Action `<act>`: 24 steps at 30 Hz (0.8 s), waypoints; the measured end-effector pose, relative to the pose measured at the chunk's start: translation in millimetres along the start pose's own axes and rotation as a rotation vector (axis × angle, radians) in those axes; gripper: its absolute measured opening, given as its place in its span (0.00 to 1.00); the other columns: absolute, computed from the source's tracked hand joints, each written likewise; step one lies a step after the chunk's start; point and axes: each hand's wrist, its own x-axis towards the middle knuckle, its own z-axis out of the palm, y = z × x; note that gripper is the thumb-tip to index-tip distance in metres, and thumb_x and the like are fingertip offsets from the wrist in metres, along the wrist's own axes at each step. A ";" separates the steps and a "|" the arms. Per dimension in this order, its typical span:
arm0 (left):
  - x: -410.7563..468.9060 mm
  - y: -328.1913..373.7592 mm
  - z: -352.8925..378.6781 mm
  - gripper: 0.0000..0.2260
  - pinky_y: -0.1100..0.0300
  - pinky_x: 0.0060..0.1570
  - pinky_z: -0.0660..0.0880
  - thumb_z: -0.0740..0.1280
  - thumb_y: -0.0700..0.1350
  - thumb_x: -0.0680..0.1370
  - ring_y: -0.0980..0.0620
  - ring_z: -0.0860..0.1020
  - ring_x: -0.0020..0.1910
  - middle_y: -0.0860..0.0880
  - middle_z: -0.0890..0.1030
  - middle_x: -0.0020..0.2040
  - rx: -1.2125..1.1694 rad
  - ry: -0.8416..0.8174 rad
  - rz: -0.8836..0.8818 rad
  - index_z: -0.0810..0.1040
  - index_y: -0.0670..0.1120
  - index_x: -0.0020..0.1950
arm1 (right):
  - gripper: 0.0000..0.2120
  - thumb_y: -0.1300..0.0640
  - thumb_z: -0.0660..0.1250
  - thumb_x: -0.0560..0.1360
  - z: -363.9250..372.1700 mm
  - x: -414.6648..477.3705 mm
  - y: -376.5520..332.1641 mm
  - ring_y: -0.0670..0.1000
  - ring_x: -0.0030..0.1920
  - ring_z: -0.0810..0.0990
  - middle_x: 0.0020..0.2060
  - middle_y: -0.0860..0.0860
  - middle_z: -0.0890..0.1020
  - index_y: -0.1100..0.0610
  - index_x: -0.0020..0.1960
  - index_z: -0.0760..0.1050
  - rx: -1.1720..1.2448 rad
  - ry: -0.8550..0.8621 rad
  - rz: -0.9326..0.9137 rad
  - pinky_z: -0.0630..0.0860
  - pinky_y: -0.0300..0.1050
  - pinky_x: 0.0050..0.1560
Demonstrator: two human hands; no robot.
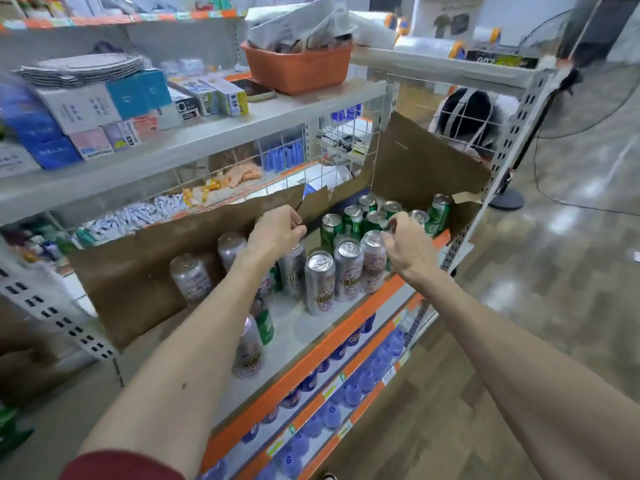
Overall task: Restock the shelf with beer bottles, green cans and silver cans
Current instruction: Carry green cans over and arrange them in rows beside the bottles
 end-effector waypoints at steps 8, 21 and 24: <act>62.9 -11.4 -2.6 0.08 0.49 0.57 0.77 0.70 0.49 0.76 0.48 0.80 0.52 0.51 0.82 0.51 0.022 -0.067 -0.071 0.79 0.50 0.54 | 0.11 0.52 0.61 0.80 19.6 88.6 -0.6 0.63 0.52 0.77 0.54 0.58 0.77 0.59 0.56 0.69 -0.017 -0.061 -0.022 0.72 0.53 0.46; 74.2 -45.8 -11.0 0.09 0.52 0.55 0.78 0.71 0.47 0.75 0.51 0.79 0.52 0.51 0.82 0.51 0.025 -0.002 -0.264 0.81 0.47 0.54 | 0.12 0.50 0.65 0.76 80.6 160.0 -28.3 0.60 0.50 0.78 0.48 0.56 0.77 0.58 0.52 0.69 0.009 -0.362 -0.251 0.72 0.51 0.44; 70.3 -42.7 -2.8 0.10 0.53 0.49 0.78 0.72 0.49 0.73 0.47 0.81 0.49 0.48 0.83 0.50 0.106 -0.081 -0.368 0.81 0.46 0.52 | 0.14 0.50 0.67 0.74 82.0 176.7 -27.6 0.59 0.49 0.78 0.48 0.55 0.78 0.59 0.52 0.70 -0.009 -0.488 -0.319 0.75 0.52 0.45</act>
